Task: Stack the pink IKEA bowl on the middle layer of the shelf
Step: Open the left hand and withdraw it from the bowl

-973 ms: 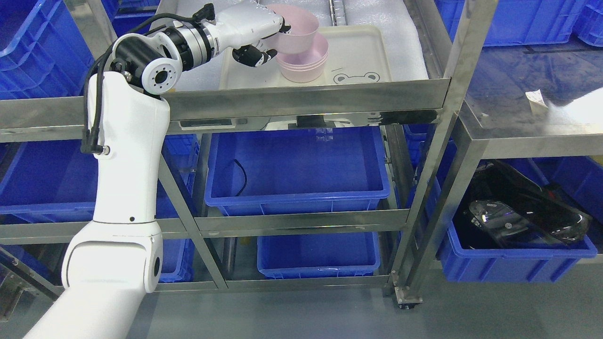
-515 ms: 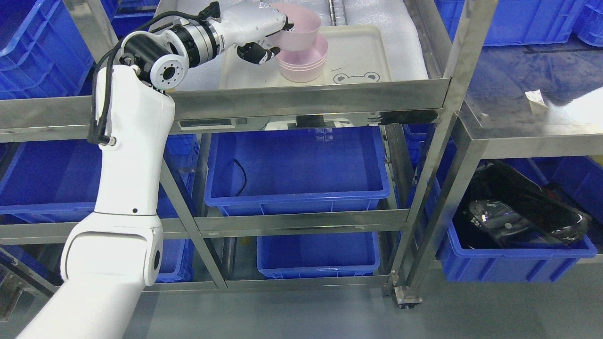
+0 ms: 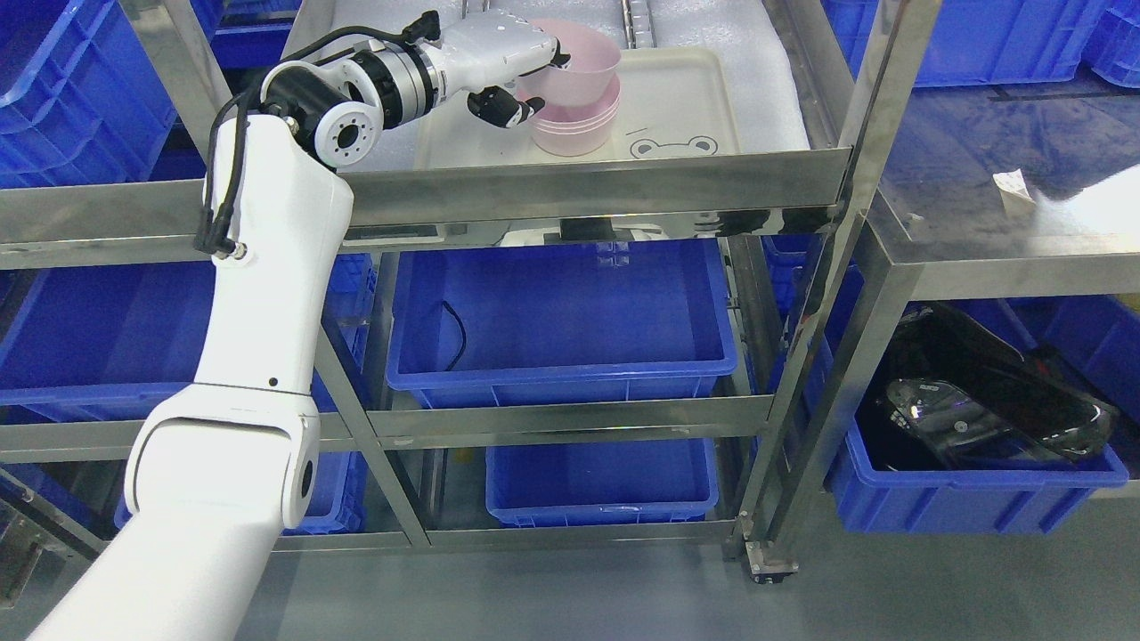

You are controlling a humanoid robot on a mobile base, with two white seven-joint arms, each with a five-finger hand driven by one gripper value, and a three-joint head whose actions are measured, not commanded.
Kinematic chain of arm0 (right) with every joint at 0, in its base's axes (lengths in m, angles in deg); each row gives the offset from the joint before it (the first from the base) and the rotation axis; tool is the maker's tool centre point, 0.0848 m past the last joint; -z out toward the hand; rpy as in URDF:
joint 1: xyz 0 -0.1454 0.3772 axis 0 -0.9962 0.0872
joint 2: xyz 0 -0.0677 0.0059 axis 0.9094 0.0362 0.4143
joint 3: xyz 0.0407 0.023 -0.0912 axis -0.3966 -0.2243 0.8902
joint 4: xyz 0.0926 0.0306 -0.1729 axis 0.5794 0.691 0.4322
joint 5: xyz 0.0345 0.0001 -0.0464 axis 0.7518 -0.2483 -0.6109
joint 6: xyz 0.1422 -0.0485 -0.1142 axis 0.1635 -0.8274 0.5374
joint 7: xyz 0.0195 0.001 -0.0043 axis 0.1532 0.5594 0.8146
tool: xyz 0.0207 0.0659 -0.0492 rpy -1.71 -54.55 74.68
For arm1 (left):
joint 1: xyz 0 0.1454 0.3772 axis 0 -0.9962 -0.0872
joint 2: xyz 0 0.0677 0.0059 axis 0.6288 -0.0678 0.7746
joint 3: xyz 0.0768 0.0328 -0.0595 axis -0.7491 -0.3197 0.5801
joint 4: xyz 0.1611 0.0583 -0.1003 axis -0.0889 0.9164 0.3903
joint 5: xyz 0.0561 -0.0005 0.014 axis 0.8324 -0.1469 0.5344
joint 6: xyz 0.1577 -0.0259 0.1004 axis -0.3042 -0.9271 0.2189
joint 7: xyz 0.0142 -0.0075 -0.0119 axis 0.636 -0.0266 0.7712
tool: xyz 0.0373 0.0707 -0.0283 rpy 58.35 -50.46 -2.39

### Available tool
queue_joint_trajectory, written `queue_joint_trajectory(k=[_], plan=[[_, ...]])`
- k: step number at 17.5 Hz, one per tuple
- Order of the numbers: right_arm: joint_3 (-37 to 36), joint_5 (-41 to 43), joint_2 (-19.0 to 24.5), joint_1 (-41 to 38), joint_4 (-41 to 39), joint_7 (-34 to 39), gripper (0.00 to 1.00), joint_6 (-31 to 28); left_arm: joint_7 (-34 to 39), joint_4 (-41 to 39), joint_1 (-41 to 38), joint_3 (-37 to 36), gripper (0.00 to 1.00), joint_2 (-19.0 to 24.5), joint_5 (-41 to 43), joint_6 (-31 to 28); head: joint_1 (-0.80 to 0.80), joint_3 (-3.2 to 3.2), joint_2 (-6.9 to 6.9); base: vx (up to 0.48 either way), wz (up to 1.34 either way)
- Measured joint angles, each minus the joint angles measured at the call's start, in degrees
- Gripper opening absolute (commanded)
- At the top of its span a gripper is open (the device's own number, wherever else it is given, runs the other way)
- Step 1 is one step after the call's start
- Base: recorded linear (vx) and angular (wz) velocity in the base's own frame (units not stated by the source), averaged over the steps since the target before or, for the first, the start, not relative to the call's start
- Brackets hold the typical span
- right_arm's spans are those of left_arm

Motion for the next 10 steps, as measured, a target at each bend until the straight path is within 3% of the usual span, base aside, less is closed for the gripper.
queue_joint_trajectory(k=[2,5,10], plan=[[0.0,0.0,0.0,0.0,0.0,0.0,1.00,0.0,0.1,0.7,0.1,-0.2,0.65,-0.3,0.1,0.0,0.00,0.00,0.00,0.000,0.00],[0.0,0.0,0.0,0.0,0.0,0.0,1.00,0.0,0.1,1.6,0.6,-0.5,0.83,-0.5,0.2,0.0,0.00,0.00,0.00,0.000,0.00],[0.0,0.0,0.0,0.0,0.0,0.0,1.00,0.0,-0.7,1.7,2.9,-0.3,0.89,-0.4,-0.3,-0.1,0.00,0.00,0.00,0.000,0.00]])
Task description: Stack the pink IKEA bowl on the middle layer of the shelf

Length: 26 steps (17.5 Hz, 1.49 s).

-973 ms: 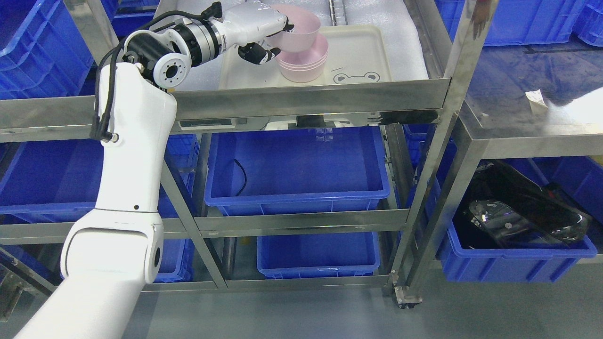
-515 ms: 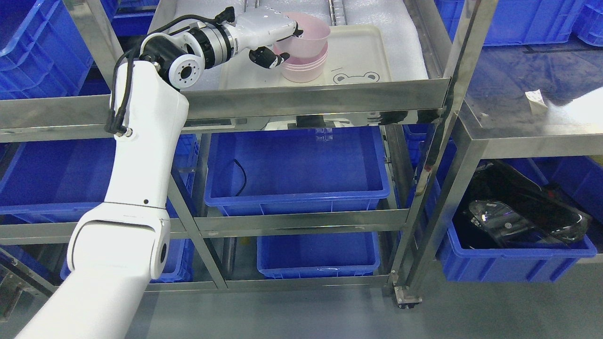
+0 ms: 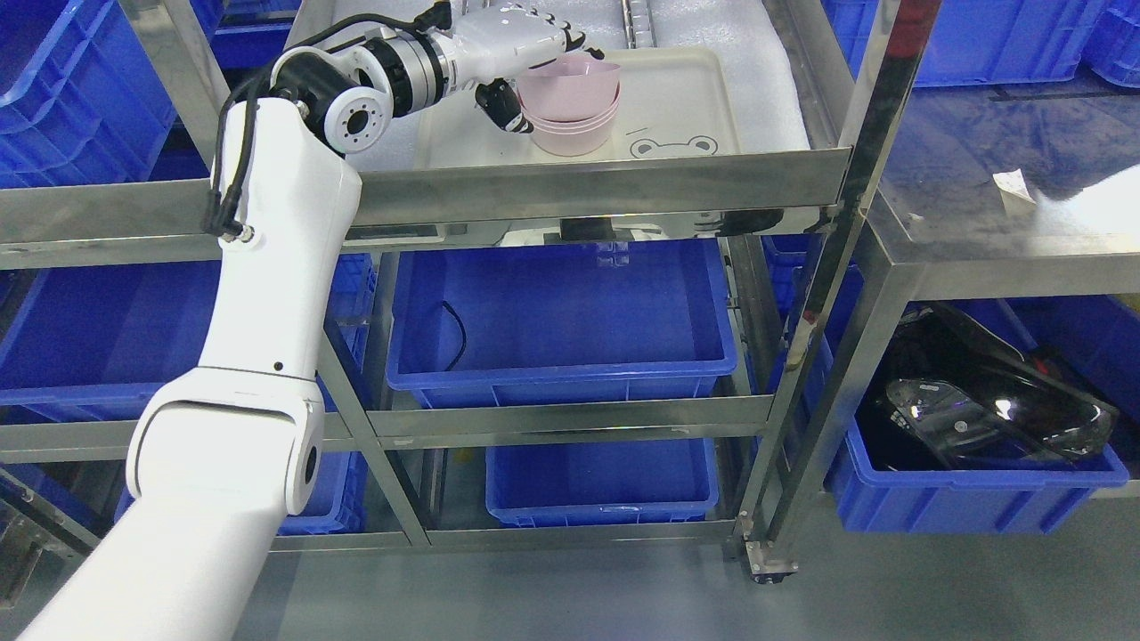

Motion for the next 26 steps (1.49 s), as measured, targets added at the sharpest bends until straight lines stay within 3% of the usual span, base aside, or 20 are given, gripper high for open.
queue_joint_trajectory(k=[5,8,10,14,18,26], plan=[[0.0,0.0,0.0,0.0,0.0,0.0,1.00,0.0,-0.5,-1.4,1.1,2.8,0.89,-1.8,-6.9,-4.2,0.00,0.00,0.00,0.000,0.00],[0.0,0.0,0.0,0.0,0.0,0.0,1.00,0.0,0.6,-3.7,-0.9,3.2,0.93,-3.1,-18.8,-11.3,0.00,0.00,0.00,0.000,0.00],[0.0,0.0,0.0,0.0,0.0,0.0,1.00,0.0,5.2,-6.0,-3.3,2.0,0.99,-3.6,-24.9,-13.4,0.00,0.00,0.00,0.000,0.00],[0.0,0.0,0.0,0.0,0.0,0.0,1.00,0.0,18.4,-13.3,-12.8,-4.2,1.00,-4.4,-33.0,-15.1,0.00,0.00,0.00,0.000,0.00],[0.0,0.0,0.0,0.0,0.0,0.0,1.00,0.0,21.3,-19.3,-22.9,-12.0,1.00,-5.0,-36.4,-6.2,0.00,0.00,0.00,0.000,0.00],[0.0,0.0,0.0,0.0,0.0,0.0,1.00,0.0,21.8,-25.5,-42.3,-20.2,1.00,-5.5,-38.3,4.6,0.00,0.00,0.00,0.000,0.00]])
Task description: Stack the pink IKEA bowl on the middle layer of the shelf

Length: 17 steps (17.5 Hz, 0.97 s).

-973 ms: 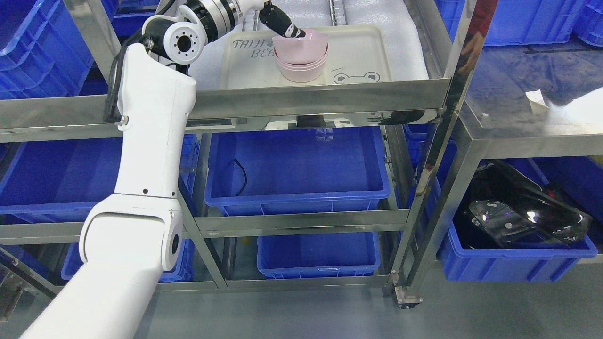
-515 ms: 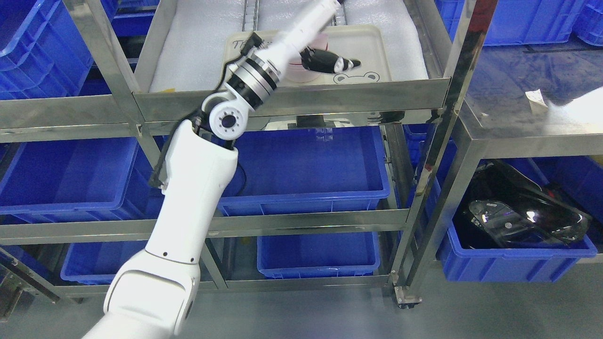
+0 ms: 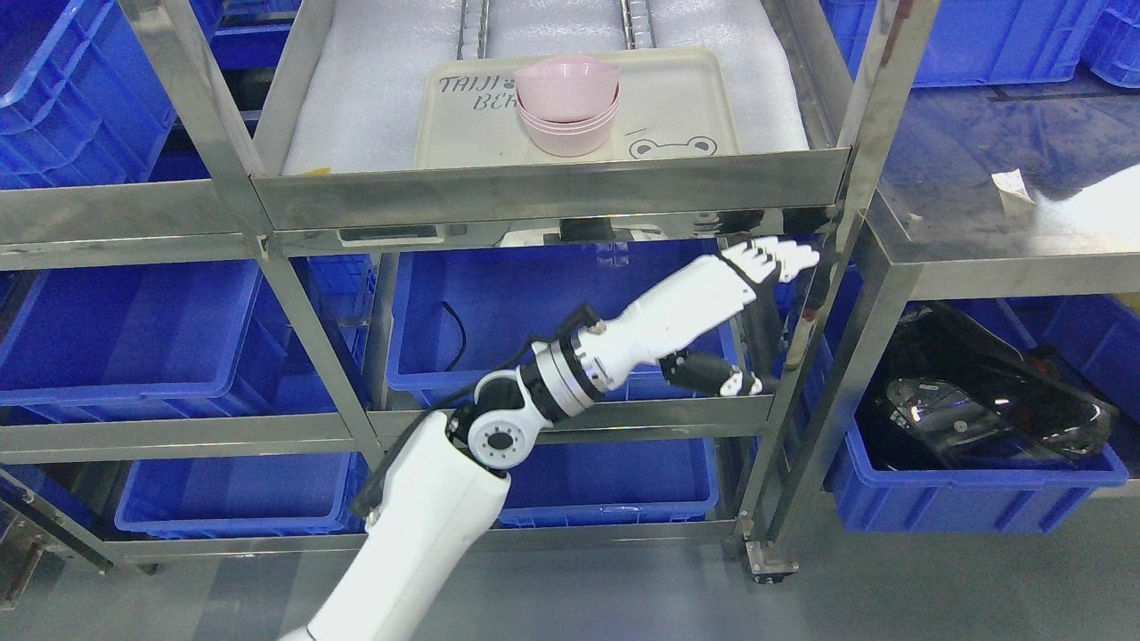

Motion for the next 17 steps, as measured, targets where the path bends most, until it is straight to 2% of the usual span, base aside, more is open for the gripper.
queue_joint_trajectory(k=[3,7,12,17], plan=[[0.0,0.0,0.0,0.0,0.0,0.0,1.00,0.0,0.7,-1.0,-8.8,0.2,1.00,-0.1,-0.5,2.5,0.00,0.00,0.00,0.000,0.00],[0.0,0.0,0.0,0.0,0.0,0.0,1.00,0.0,8.6,-0.9,-17.8,2.9,1.00,-0.2,-4.6,3.1,0.00,0.00,0.00,0.000,0.00],[0.0,0.0,0.0,0.0,0.0,0.0,1.00,0.0,16.1,0.3,-23.0,10.0,1.00,-0.3,-13.4,-5.7,0.00,0.00,0.00,0.000,0.00],[0.0,0.0,0.0,0.0,0.0,0.0,1.00,0.0,17.2,1.0,-24.9,17.2,1.00,-0.4,-18.7,-8.3,0.00,0.00,0.00,0.000,0.00]])
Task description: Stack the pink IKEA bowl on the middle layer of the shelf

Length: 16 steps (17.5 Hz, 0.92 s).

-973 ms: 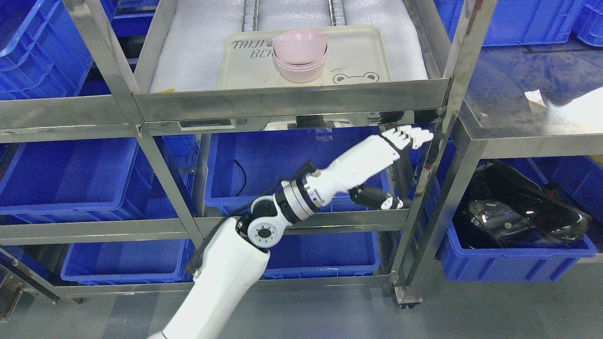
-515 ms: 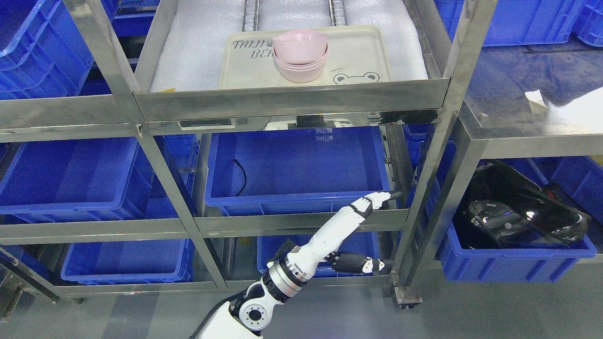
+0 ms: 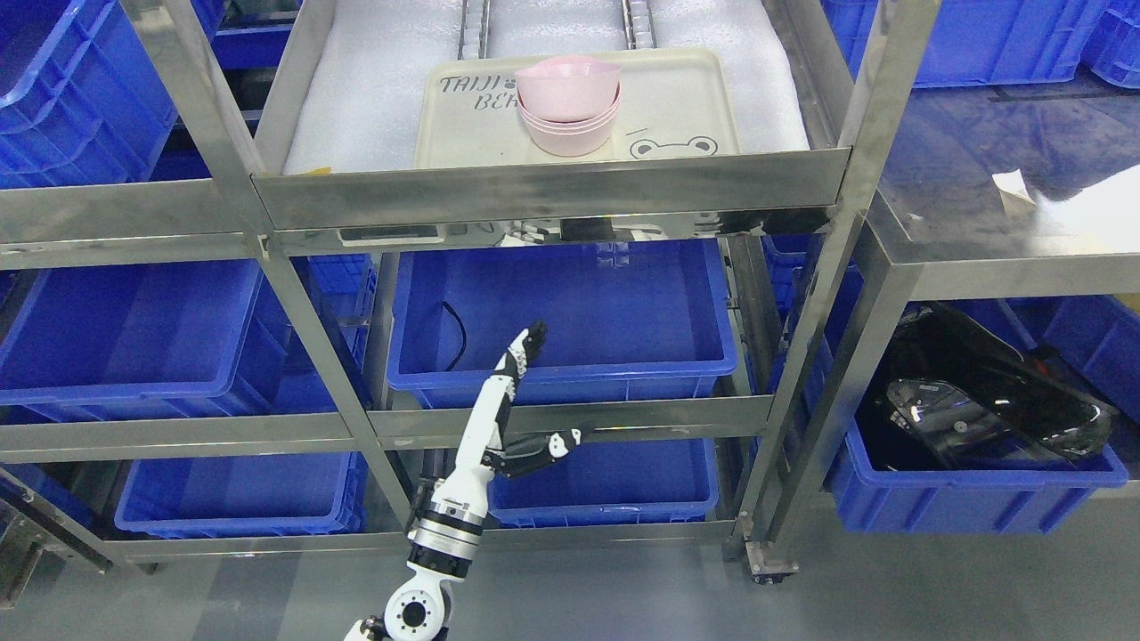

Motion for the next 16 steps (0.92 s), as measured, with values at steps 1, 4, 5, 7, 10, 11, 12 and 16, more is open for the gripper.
queue_joint_trajectory(k=[1,4,5,7,10,11,12,16], plan=[[0.0,0.0,0.0,0.0,0.0,0.0,1.00,0.0,0.0,0.1,-0.1,1.1,1.00,0.0,-0.5,-0.7,0.00,0.00,0.00,0.000,0.00],[0.0,0.0,0.0,0.0,0.0,0.0,1.00,0.0,0.1,0.3,-0.5,3.8,1.00,0.0,-2.2,-3.6,0.00,0.00,0.00,0.000,0.00],[0.0,0.0,0.0,0.0,0.0,0.0,1.00,0.0,0.1,0.4,-0.5,4.7,1.00,0.0,-2.9,-4.7,0.00,0.00,0.00,0.000,0.00],[0.0,0.0,0.0,0.0,0.0,0.0,1.00,0.0,0.2,0.5,-0.5,5.9,1.00,0.0,-3.7,-6.1,0.00,0.00,0.00,0.000,0.00],[0.0,0.0,0.0,0.0,0.0,0.0,1.00,0.0,0.1,0.6,-0.5,7.4,1.00,0.0,-4.5,-6.8,0.00,0.00,0.00,0.000,0.00],[0.0,0.0,0.0,0.0,0.0,0.0,1.00,0.0,0.1,0.6,-0.5,7.8,1.00,-0.1,-4.6,-6.9,0.00,0.00,0.00,0.000,0.00],[0.0,0.0,0.0,0.0,0.0,0.0,1.00,0.0,0.1,0.7,-0.5,8.1,1.00,-0.1,-4.8,-7.0,0.00,0.00,0.00,0.000,0.00],[0.0,0.0,0.0,0.0,0.0,0.0,1.00,0.0,-0.1,0.7,-0.5,9.3,1.00,-0.1,-5.1,-7.2,0.00,0.00,0.00,0.000,0.00]])
